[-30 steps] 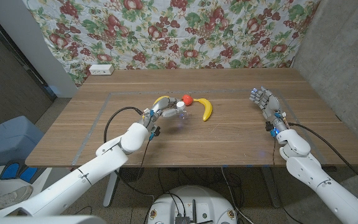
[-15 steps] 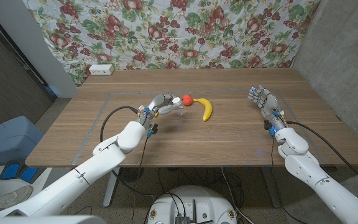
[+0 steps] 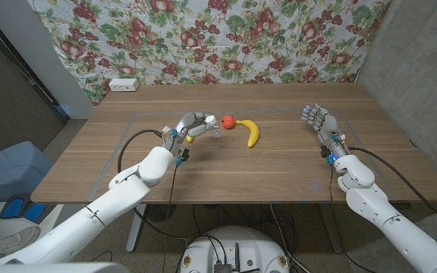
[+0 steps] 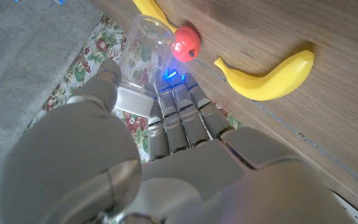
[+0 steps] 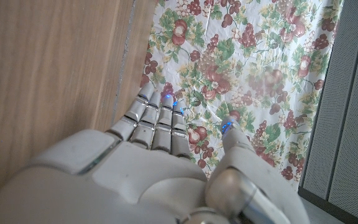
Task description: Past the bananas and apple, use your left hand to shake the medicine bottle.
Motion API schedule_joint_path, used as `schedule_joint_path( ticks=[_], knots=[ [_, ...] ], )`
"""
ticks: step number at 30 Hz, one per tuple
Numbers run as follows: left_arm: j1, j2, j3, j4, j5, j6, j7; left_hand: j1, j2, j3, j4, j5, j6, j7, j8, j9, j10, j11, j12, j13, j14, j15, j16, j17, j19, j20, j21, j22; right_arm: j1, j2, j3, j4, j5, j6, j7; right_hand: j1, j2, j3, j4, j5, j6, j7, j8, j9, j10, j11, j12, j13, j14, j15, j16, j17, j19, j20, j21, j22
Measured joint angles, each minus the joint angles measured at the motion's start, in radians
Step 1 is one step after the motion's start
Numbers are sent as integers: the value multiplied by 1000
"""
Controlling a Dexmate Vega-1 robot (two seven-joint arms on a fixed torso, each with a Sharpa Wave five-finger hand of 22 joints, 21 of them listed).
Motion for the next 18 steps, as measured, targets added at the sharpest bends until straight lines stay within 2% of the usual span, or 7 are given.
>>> schedule_joint_path(
  ticks=[3,18],
  knots=[
    [5,-3,-10,0,-24,0,2,3,-3,0,0,0,7,7,0,1,8,1,0,0,4,-1,0,0,0,0,0,0,1,0,-1,-1,-2,0,-2,0,0,0,0,0,0,0,0,0,0,0,0,0,0,0,0,0,1,-1,-4,0],
    [32,-19,-61,5,-147,-14,8,6,-6,-4,4,2,11,11,0,6,12,1,0,0,11,0,0,0,3,-3,6,0,9,2,-9,-4,-11,-5,-7,0,0,0,0,0,0,0,0,0,0,0,0,0,0,0,5,0,0,-1,-7,0]
  ],
)
